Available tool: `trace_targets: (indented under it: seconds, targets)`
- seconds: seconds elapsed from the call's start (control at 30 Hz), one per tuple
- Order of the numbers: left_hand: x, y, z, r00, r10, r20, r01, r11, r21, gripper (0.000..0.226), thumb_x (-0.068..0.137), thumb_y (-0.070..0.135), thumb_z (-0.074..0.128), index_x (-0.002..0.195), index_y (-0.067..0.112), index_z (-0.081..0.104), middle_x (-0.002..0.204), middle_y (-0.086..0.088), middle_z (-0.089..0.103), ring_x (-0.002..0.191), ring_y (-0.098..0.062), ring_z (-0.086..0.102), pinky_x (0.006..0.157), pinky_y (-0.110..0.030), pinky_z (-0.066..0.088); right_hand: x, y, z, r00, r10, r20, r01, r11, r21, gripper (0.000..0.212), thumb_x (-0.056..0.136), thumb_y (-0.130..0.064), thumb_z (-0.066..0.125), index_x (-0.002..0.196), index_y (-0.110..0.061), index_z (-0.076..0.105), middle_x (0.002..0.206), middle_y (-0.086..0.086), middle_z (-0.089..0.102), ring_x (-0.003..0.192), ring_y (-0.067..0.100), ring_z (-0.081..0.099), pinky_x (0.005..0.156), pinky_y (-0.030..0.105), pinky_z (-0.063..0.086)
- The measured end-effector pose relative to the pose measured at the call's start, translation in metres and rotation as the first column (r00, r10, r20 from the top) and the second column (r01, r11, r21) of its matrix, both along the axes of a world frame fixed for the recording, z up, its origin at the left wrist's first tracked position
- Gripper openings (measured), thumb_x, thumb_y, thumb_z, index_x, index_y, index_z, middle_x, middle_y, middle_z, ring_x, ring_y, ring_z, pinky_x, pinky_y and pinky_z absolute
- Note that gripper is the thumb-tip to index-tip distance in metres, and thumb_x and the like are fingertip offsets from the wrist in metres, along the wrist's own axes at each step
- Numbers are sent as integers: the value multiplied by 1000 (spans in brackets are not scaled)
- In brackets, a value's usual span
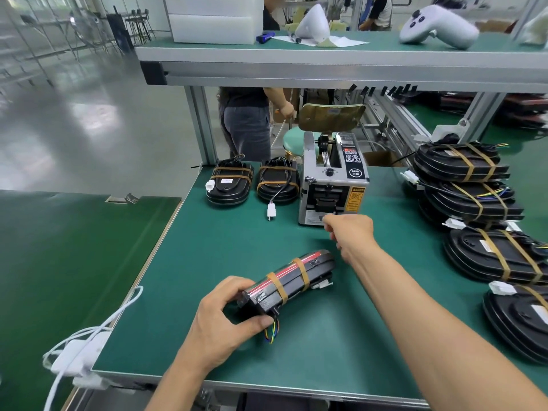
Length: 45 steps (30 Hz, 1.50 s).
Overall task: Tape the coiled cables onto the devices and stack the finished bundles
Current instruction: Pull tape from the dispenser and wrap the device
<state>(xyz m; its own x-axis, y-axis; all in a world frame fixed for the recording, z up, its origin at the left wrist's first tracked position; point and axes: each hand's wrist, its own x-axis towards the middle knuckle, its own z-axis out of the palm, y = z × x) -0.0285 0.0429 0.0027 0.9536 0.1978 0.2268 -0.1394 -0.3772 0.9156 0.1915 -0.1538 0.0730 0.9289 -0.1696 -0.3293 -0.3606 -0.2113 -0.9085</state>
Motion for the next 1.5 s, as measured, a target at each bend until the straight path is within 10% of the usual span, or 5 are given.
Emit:
trace_targets:
  seconds: [0.23,0.63,0.87,1.07,1.5]
  targets:
    - [0,2,-3,1000,-4,-6,4,1000,0,57,76,62,91,118,28,74,112,-6,72,104,-31,70,94,-61,54,-50,-51,1,937,291,193,-338,893,297,16,93,-22,77,77,-23,75,76,-2,71,68,8,64,72,27,47]
    - [-1,1,-6,1000,11,-19,-12,998,-54,61,75,60,93,121,24,74,109,-8,74,103,-30,73,96,-55,57,-70,-43,-15,926,272,263,-363,836,412,30,81,-34,78,105,-21,66,110,4,80,109,17,74,90,31,51]
    - [-2,-1,-5,999,2,-39,-6,996,-92,54,75,47,94,120,25,74,112,-8,76,107,-29,75,101,-43,57,-82,-25,-35,907,352,230,-409,864,295,57,80,-67,63,120,-27,58,121,3,75,119,26,67,112,54,45]
    - [-3,0,-5,1000,11,-20,-13,994,-104,58,74,63,92,123,38,74,116,-2,80,110,-19,75,100,-31,57,-96,-26,-16,842,458,284,-488,872,38,79,78,-84,45,136,-31,38,107,-30,68,99,-14,61,89,26,43]
    - [-7,-2,-7,1000,1,8,-1,999,35,79,83,38,84,151,42,45,134,12,73,127,-15,69,108,-29,51,-141,6,40,560,592,579,-343,802,-489,84,73,-72,69,139,-39,27,124,-20,56,112,3,56,94,27,49]
